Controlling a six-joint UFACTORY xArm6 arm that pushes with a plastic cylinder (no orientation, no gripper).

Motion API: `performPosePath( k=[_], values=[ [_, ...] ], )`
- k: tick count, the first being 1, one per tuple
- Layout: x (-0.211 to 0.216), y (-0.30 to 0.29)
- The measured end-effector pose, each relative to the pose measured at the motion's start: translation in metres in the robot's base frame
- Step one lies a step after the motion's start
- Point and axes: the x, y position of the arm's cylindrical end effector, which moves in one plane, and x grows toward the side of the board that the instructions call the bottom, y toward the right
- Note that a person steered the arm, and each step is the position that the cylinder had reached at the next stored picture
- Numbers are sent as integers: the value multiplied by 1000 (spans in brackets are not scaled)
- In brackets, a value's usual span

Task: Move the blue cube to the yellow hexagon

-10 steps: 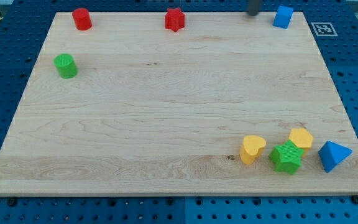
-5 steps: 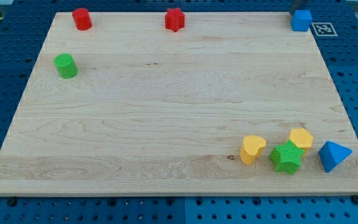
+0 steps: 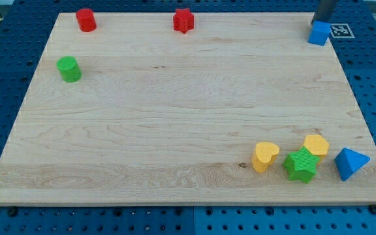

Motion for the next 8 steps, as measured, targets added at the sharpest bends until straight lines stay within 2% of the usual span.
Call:
performPosePath(
  k=[2, 4, 8],
  values=[
    [47, -2],
    [94, -42],
    [202, -79]
  ],
)
